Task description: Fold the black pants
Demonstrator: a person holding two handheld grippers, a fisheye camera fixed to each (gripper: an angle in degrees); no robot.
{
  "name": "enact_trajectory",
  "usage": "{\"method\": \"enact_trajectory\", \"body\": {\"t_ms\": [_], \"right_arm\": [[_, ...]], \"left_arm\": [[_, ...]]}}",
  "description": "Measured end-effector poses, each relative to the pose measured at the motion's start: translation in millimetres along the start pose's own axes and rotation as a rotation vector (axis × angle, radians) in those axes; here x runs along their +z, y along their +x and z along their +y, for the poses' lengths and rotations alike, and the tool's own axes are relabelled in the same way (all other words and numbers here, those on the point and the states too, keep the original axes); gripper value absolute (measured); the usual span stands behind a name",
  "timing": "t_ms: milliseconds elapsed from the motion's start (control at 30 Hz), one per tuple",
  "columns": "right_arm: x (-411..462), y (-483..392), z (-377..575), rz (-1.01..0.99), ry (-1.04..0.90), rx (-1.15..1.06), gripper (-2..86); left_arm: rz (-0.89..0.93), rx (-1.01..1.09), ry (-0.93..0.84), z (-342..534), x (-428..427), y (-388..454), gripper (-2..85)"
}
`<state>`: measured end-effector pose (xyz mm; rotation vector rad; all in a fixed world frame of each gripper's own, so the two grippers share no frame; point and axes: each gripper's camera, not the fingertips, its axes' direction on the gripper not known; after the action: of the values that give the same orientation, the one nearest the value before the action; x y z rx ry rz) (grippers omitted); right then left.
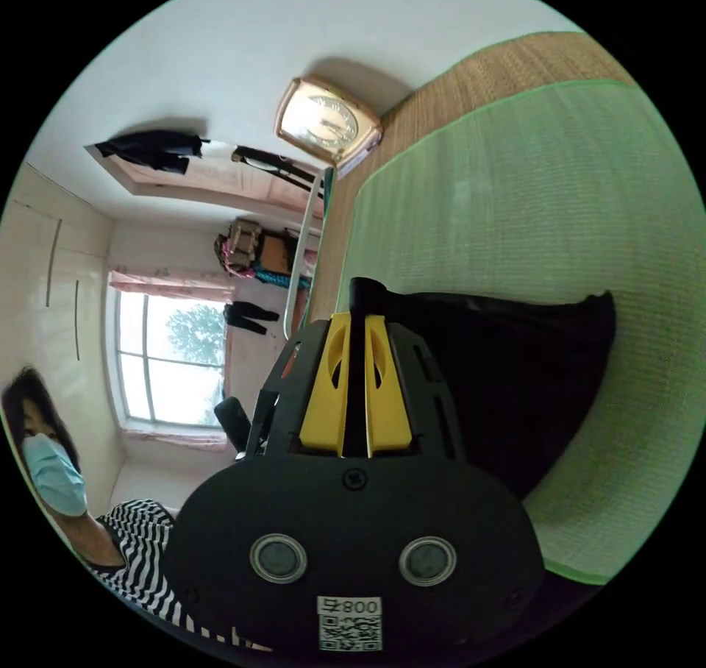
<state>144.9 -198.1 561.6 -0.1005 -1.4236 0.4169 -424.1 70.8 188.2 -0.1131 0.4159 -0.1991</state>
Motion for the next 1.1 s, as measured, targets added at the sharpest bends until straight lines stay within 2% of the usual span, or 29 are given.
{"method": "enact_trajectory", "body": {"t_ms": [167, 533, 900, 1100], "right_arm": [[96, -2, -34, 0.065, -0.086, -0.012, 2.7], [253, 23, -81, 0.165, -0.184, -0.011, 2.8], [323, 30, -97, 0.184, -0.214, -0.147, 3.2], [348, 22, -91, 0.271, -0.205, -0.257, 2.6]], "left_arm": [[0.041, -0.146, 0.068, 16, -28, -84, 4.0], [0.067, -0.277, 0.1, 35, -52, -198, 4.5], [0.074, -0.332, 0.12, 46, -68, -258, 5.4], [0.073, -0.332, 0.133, 48, -76, -272, 5.3]]}}
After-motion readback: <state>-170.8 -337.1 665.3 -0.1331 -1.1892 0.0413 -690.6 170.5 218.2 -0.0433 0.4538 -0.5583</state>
